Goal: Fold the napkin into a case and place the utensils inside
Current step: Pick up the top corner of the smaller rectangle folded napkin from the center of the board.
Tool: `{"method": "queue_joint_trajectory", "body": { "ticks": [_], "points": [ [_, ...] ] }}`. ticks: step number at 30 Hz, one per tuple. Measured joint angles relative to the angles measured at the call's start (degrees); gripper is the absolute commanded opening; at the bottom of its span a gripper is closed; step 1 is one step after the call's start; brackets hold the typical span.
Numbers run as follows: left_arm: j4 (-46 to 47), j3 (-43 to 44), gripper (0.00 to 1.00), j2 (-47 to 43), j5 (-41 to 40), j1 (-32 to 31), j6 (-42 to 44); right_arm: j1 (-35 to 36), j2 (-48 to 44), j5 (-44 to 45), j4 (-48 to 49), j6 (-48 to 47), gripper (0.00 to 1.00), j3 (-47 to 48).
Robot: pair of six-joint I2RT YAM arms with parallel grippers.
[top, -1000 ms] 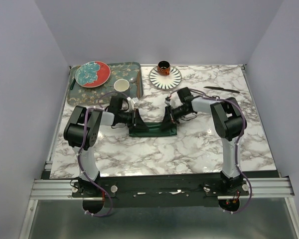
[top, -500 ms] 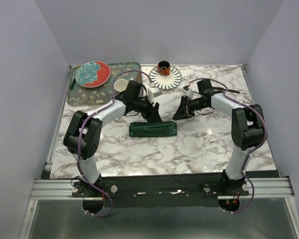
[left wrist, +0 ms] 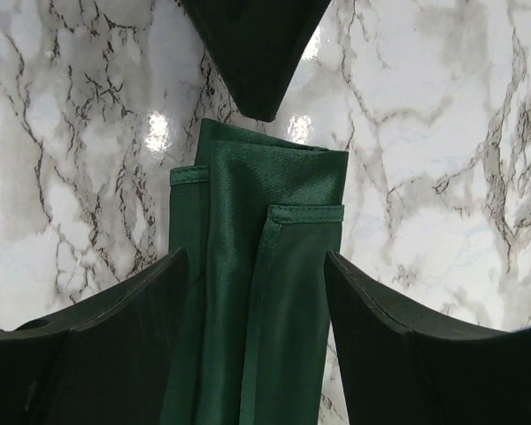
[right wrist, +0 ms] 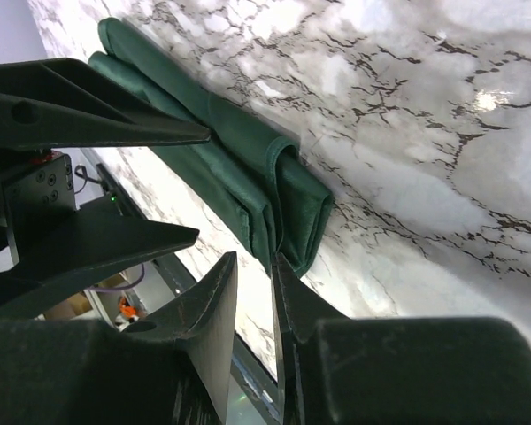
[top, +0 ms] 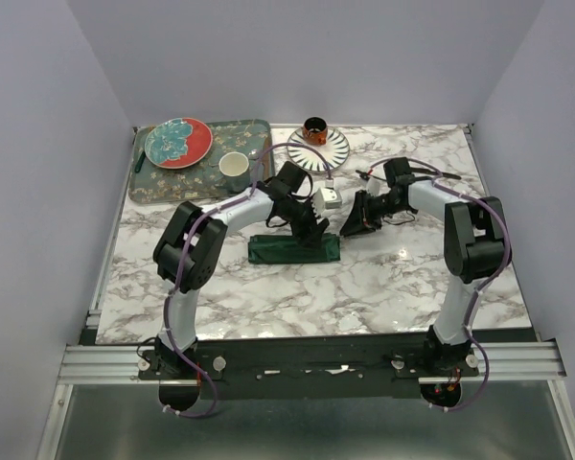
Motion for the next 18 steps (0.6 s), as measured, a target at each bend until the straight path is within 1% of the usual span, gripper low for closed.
{"method": "queue_joint_trajectory", "body": {
  "ticks": [6,9,10,13,16,18],
  "points": [
    [-1.4,1.2,0.66,2.1,-0.4,-1.0,2.0,0.0,1.5,0.1,-0.1,0.0,0.29,0.0],
    [-2.1,1.3,0.57,2.3,-0.4,-1.4,2.7,0.0,1.9,0.1,-0.1,0.0,0.29,0.0],
    [-2.2,1.3,0.5,2.3,-0.4,-1.5,2.9,0.0,1.9,0.1,-0.1,0.0,0.28,0.0],
    [-2.3,1.4,0.42,2.4,-0.4,-1.9,3.2,0.0,2.2,0.1,-0.1,0.0,0.27,0.0],
    [-2.1,1.4,0.39,2.4,-0.4,-2.2,3.1,0.0,2.4,0.1,-0.1,0.0,0.26,0.0],
    [-2.1,1.4,0.45,2.4,-0.4,-2.3,3.1,0.0,2.7,0.1,-0.1,0.0,0.26,0.0]
  ]
}}
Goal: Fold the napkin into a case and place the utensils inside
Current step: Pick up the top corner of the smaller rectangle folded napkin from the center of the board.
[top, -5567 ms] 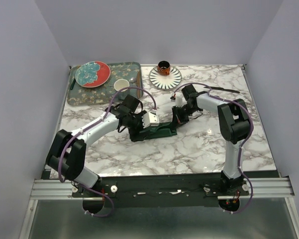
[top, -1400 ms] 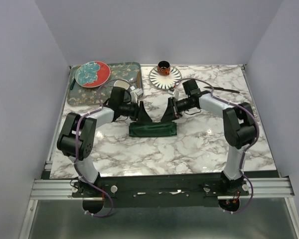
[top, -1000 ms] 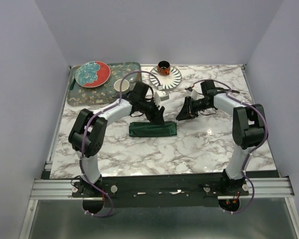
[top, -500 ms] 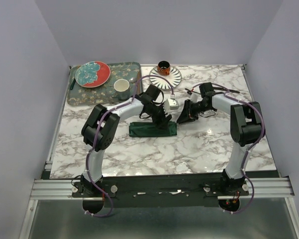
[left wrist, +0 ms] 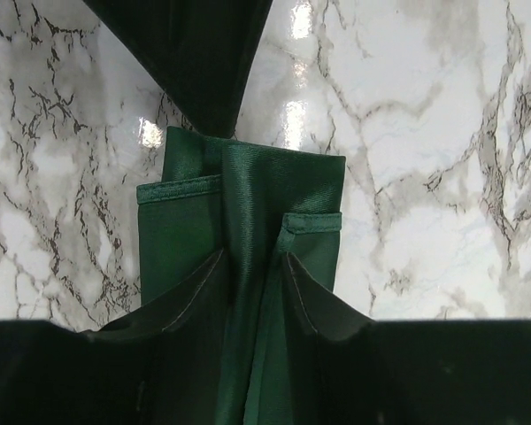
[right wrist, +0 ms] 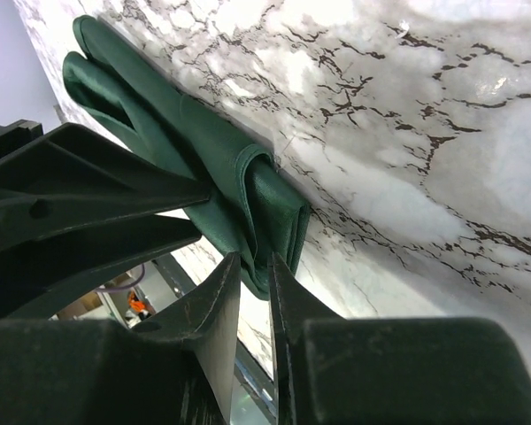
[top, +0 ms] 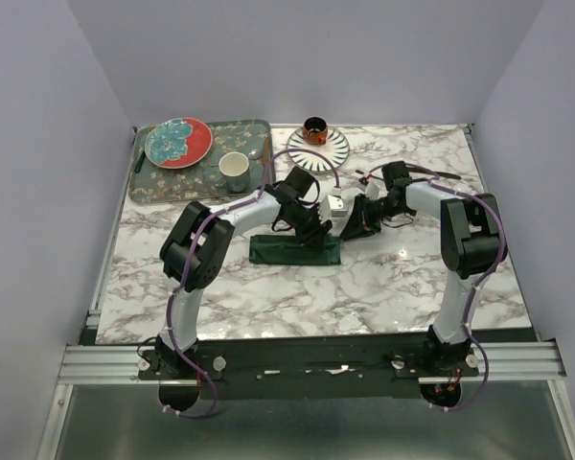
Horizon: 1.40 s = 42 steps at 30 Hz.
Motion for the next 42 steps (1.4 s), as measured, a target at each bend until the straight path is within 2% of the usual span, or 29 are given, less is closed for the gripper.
{"method": "queue_joint_trajectory", "body": {
  "ticks": [1,3,5,7,9,15,21,24,26,27,28,31,33,37,42],
  "points": [
    [0.1,0.0,0.5,0.0,0.0,0.0,-0.1,0.0,0.1,0.0,0.0,0.0,0.26,0.0],
    [0.3,0.0,0.53,0.0,-0.3,-0.1,-0.3,0.0,0.2,0.0,0.0,0.0,0.26,-0.2],
    [0.8,0.0,0.61,0.0,-0.6,-0.2,-0.4,0.0,0.3,0.0,-0.1,0.0,0.26,-0.4],
    [1.4,-0.1,0.63,0.0,-1.0,-0.3,-0.5,0.0,0.3,0.0,-0.2,0.0,0.26,-0.5],
    [2.2,-0.3,0.63,0.0,-1.4,-0.3,-0.7,0.0,0.3,0.0,-0.2,0.0,0.26,-0.5],
    [3.1,-0.4,0.53,0.0,-1.9,-0.7,-0.6,0.0,0.4,0.0,-0.2,0.0,0.26,-0.5],
    [2.6,-0.8,0.5,0.0,-1.9,-1.3,1.4,0.0,0.9,0.0,-0.2,0.0,0.26,-0.5],
    [2.2,-1.4,0.47,0.0,-1.9,-1.4,2.0,0.0,1.2,0.0,-0.2,0.0,0.26,-0.5],
    [2.1,-1.7,0.41,0.0,-1.9,-1.4,2.3,0.0,1.3,0.0,-0.3,0.0,0.26,-0.5],
    [1.9,-1.7,0.37,0.0,-1.9,-1.4,2.5,0.0,1.4,0.0,-0.3,0.0,0.26,-0.5],
    [1.9,-1.7,0.28,0.0,-1.9,-1.4,2.6,0.0,1.4,0.0,-0.3,0.0,0.26,-0.5],
    [1.9,-1.7,0.19,0.0,-1.8,-1.4,2.7,0.0,1.4,0.0,-0.3,0.0,0.26,-0.5],
    [1.9,-1.7,0.17,0.0,-1.8,-1.4,2.5,0.0,1.4,0.0,-0.4,0.0,0.26,-0.5],
    [2.4,-2.8,0.06,-0.5,-1.8,-1.4,1.9,0.0,1.4,-0.1,-0.4,0.0,0.26,-0.4],
    [3.7,-7.1,0.01,-3.5,-1.8,-1.4,-1.7,0.6,1.4,-0.1,-0.4,0.0,0.26,-0.1]
  ]
}}
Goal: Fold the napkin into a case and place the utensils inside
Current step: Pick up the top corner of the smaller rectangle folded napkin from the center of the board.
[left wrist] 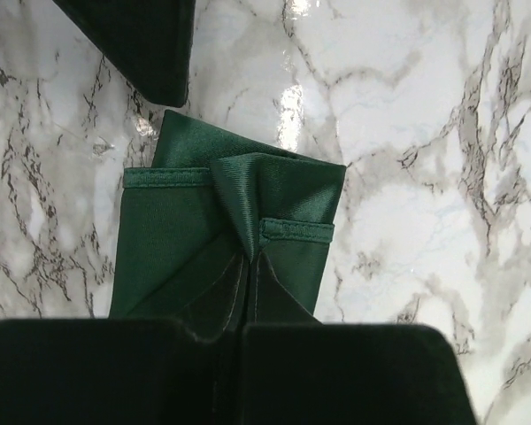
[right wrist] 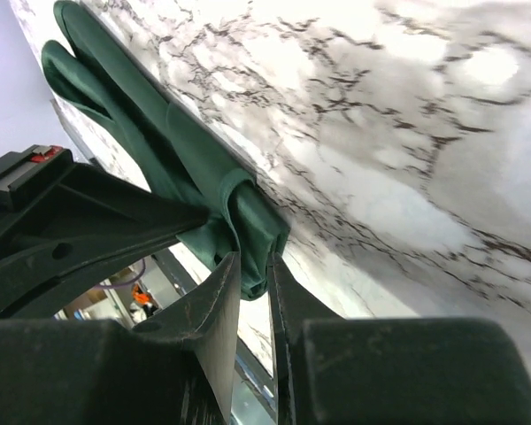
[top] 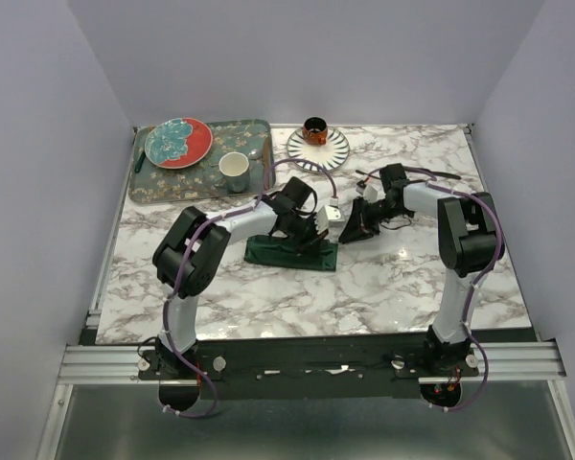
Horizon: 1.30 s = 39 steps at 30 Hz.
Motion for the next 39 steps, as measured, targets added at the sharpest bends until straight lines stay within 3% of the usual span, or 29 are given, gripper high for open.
{"method": "queue_joint_trajectory", "body": {
  "ticks": [11,23,31,39],
  "points": [
    [8.0,-9.4,0.0,-5.8,-1.9,0.0,-10.5,5.3,0.0,-0.1,0.0,0.1,0.26,0.2],
    [15.8,-16.9,0.0,-11.9,-4.9,-0.2,-14.0,9.4,0.6,0.2,0.3,0.7,0.25,0.2],
    [16.0,-19.2,0.0,-14.0,-5.3,-0.7,-18.0,9.8,3.7,1.1,-0.2,1.3,0.23,0.8],
    [13.4,-20.5,0.0,-13.9,-4.0,0.4,-28.8,9.9,3.7,2.4,-0.9,0.6,0.23,1.7]
  ]
}}
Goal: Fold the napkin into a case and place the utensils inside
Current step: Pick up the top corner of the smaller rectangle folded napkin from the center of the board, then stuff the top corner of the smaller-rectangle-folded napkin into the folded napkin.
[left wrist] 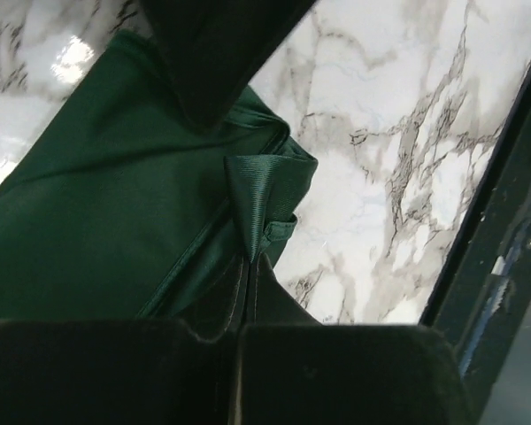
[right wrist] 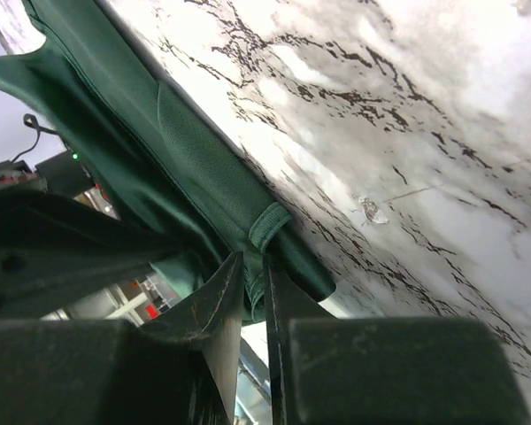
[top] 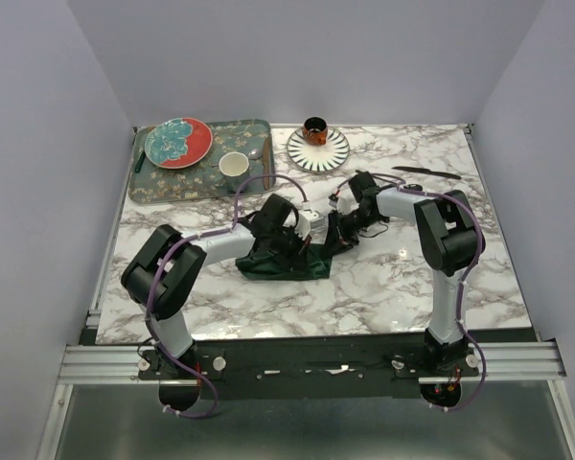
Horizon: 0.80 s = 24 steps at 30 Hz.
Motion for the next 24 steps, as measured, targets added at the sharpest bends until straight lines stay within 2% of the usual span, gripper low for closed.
{"method": "queue_joint_trajectory", "body": {
  "ticks": [9,24],
  "points": [
    [-0.4,0.5,0.0,4.8,5.3,6.1,-11.0,0.3,-0.1,-0.1,0.0,-1.5,0.24,0.0],
    [-0.1,2.5,0.0,8.5,10.1,7.5,-17.9,3.5,-9.1,6.6,3.0,-8.2,0.32,-2.0]
  ]
}}
